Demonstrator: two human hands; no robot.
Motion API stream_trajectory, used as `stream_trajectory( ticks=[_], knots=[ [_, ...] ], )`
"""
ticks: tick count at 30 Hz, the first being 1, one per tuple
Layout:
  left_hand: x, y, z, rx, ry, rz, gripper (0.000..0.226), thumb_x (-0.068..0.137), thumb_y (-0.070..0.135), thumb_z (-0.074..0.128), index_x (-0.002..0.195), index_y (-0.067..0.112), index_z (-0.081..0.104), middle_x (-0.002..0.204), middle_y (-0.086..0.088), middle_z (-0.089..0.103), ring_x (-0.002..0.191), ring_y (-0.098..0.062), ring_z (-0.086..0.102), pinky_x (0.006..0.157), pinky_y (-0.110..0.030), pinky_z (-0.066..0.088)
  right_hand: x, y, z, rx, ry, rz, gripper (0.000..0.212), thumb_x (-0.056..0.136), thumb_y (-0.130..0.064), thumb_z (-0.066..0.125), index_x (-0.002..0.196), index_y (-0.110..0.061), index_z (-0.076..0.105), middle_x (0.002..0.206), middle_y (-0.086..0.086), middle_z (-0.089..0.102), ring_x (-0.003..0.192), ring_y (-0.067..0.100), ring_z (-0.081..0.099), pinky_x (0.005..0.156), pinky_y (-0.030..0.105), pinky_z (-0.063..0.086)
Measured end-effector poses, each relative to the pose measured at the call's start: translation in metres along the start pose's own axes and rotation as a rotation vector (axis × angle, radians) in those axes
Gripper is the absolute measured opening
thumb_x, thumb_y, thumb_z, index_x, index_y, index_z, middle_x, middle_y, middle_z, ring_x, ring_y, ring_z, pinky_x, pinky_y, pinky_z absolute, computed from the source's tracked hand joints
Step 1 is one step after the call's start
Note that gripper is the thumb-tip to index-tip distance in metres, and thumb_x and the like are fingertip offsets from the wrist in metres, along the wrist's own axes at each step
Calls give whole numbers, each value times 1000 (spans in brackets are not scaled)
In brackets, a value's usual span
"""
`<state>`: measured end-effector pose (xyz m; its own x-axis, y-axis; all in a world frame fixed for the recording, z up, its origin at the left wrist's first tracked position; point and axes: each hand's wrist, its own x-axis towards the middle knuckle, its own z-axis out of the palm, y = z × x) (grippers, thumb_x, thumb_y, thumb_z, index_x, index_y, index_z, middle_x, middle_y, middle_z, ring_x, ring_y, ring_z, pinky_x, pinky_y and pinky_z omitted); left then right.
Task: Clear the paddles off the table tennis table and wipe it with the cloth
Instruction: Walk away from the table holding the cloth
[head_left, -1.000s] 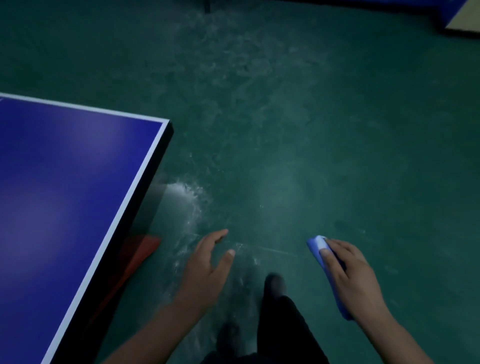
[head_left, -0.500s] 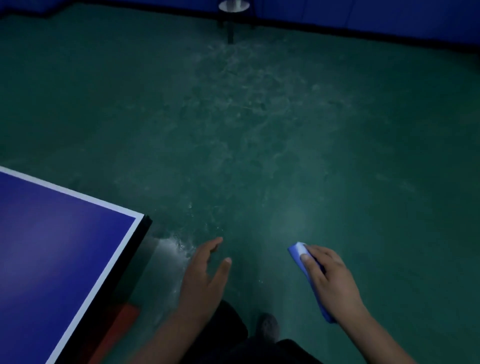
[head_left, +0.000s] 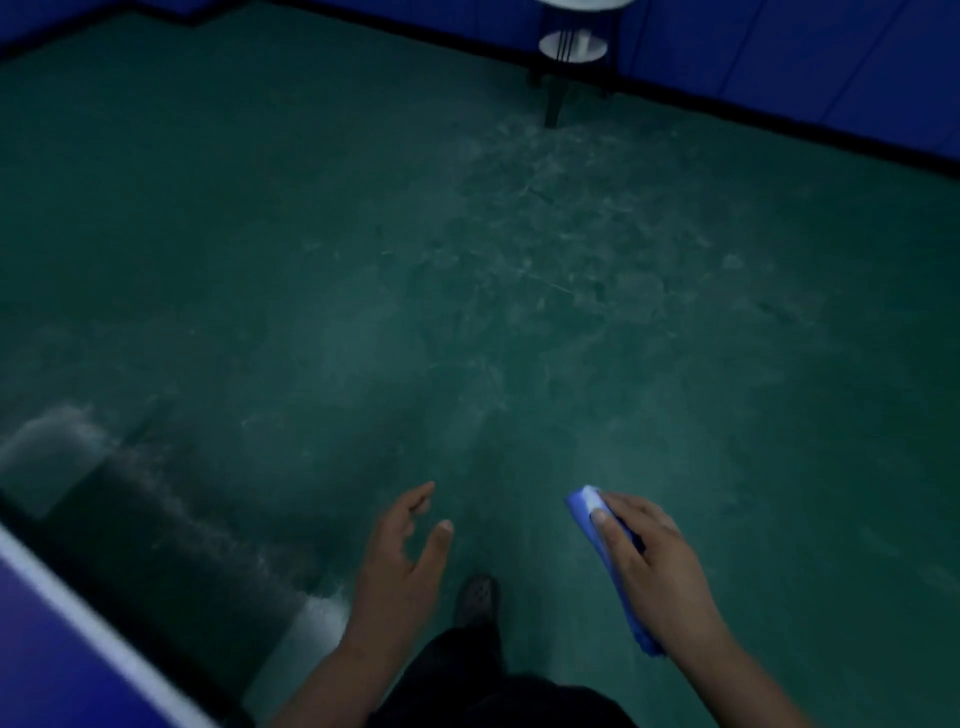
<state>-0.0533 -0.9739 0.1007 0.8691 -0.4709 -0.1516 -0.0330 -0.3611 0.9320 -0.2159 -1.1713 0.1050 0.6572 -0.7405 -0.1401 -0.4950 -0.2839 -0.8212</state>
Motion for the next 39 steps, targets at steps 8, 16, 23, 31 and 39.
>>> stream_trajectory(
  ticks=[8,16,23,31,39],
  knots=[
    [229,84,101,74,-196,114,38,90,29,68,119,48,54,125,19,58,119,3,56,102,-21,43,222,-6,-64,0,118,53,20,95,-38,63,112,-43,72,116,-34,60,108,-21,51,86,-5,30],
    [431,135,221,28,-108,46,41,93,12,67,116,44,57,124,10,63,115,-1,60,108,-38,46,458,10,-105,57,51,92,29,88,-29,75,116,-24,74,118,-16,66,104,-17,55,85,-4,34],
    [595,197,263,34,19,43,43,94,19,67,113,55,55,119,20,62,111,12,56,102,-28,44,671,-33,-140,9,-46,6,26,88,-29,76,113,-25,75,118,-14,66,105,-17,54,84,-2,34],
    [816,208,288,-17,145,-17,41,94,15,66,115,50,56,118,14,64,112,-9,63,104,-42,49,918,-72,-107,-34,-131,-36,28,89,-40,73,117,-35,72,122,-21,61,106,-20,51,81,-4,33],
    [1078,261,313,-10,20,61,39,93,11,67,119,40,58,121,7,65,116,-7,60,105,-35,47,1142,-135,-78,-36,-94,18,27,86,-34,77,113,-30,75,118,-19,62,104,-19,54,83,-4,33]
  ],
)
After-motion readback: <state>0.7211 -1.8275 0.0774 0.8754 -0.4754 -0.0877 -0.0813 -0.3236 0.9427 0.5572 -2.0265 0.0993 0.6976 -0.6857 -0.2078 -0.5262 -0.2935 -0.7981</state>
